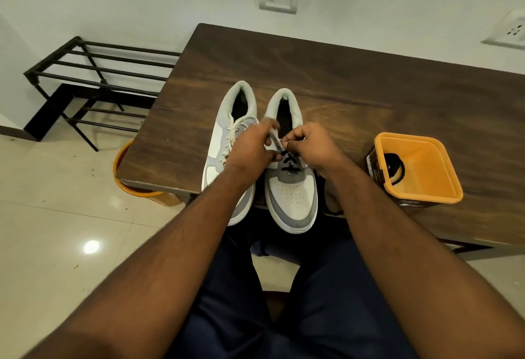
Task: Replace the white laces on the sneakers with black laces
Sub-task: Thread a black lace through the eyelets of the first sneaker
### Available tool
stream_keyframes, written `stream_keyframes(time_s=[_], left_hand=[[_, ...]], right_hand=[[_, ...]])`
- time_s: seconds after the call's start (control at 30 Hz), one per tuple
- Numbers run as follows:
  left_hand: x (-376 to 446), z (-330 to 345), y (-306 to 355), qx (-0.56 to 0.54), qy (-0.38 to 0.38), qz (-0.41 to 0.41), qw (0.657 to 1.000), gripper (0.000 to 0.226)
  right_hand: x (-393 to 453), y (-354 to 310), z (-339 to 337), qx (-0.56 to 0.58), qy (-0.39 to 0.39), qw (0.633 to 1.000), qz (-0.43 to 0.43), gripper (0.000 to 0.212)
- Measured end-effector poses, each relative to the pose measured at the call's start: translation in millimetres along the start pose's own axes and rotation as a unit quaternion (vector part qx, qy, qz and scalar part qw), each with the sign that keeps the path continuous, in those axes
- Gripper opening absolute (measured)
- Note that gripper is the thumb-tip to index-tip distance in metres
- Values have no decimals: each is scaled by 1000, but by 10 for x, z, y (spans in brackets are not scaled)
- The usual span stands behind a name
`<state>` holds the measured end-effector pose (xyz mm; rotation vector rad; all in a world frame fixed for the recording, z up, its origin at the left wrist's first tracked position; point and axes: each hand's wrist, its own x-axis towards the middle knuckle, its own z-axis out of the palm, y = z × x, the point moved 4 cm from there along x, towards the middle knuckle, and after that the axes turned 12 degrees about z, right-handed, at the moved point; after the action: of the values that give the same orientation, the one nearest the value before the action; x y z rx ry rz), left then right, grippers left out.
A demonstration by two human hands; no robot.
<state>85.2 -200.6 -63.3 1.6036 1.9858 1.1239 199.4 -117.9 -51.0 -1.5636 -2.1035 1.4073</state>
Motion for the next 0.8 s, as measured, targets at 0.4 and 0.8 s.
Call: stream_keyframes(time_s=[0.4, 0.8], left_hand=[[-233, 136, 52, -48, 100, -39, 993, 11], [-231, 167, -16, -118, 120, -97, 981, 21]], right_hand=[[-69, 188, 96, 144, -39, 986, 69, 20], [-22, -37, 11, -211, 108, 970, -58, 22]])
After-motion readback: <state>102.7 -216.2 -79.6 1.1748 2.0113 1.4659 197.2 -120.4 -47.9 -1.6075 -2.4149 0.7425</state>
